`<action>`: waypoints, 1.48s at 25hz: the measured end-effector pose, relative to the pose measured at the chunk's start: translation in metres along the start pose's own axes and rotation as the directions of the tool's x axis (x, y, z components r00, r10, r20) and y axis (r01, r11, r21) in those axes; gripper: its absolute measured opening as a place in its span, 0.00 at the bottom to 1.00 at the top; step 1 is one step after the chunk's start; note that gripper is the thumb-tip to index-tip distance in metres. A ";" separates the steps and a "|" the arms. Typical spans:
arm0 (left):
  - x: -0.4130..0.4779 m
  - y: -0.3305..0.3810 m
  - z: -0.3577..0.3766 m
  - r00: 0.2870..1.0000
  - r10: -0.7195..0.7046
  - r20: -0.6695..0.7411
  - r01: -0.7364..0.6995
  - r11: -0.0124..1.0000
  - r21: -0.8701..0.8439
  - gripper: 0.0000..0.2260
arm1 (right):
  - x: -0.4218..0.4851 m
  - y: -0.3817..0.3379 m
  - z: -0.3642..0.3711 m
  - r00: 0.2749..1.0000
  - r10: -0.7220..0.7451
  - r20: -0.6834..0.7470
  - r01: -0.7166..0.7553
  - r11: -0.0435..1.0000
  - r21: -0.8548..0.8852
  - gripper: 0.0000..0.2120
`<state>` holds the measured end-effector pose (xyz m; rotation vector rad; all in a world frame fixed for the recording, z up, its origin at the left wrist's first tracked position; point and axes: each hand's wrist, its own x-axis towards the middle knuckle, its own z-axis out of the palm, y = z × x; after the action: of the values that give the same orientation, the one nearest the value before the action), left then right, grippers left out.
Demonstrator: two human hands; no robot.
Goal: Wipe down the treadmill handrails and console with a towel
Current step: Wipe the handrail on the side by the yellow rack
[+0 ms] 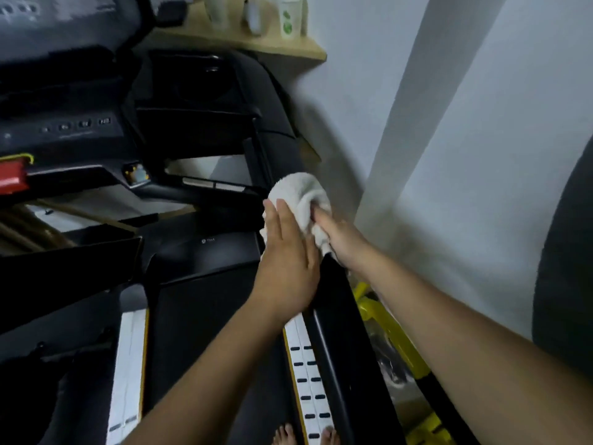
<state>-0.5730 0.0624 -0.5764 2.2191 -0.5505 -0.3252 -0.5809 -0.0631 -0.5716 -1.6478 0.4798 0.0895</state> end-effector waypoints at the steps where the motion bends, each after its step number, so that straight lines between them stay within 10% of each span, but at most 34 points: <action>1: -0.010 0.005 0.000 0.999 0.046 -0.007 -0.045 0.993 0.111 0.31 | -0.005 0.010 -0.004 1.000 0.005 0.005 -0.005 0.999 0.032 0.13; 5: 0.047 0.017 -0.019 0.965 0.232 0.126 -0.262 0.786 0.559 0.37 | 0.007 0.030 -0.012 0.990 0.115 0.076 -0.128 0.972 0.196 0.18; 9: 0.108 0.023 -0.037 0.940 0.226 0.255 -0.340 0.665 0.664 0.37 | 0.046 0.033 -0.010 0.992 0.119 0.045 -0.125 0.980 0.158 0.25; 15: 0.108 0.015 -0.043 0.925 0.349 0.150 -0.380 0.859 0.343 0.24 | 0.040 0.029 0.001 0.998 -0.062 0.004 0.058 0.966 0.253 0.27; 20: 0.150 0.022 -0.048 0.871 0.347 0.348 -0.487 0.708 0.511 0.31 | 0.094 0.027 -0.002 0.998 -0.012 -0.056 0.030 0.942 0.335 0.22; 31: 0.146 0.023 -0.047 0.941 0.325 0.095 -0.338 0.890 0.306 0.22 | 0.049 0.048 -0.011 0.991 -0.093 0.100 0.054 0.940 0.336 0.26; 37: 0.141 0.033 -0.043 0.932 0.321 0.167 -0.359 0.759 0.543 0.23 | 0.041 0.062 -0.003 0.997 -0.056 0.056 0.035 0.948 0.316 0.25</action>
<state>-0.4423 0.0031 -0.5302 2.6065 -1.2010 -0.0314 -0.5664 -0.0803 -0.6421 -1.3369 0.3847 0.0291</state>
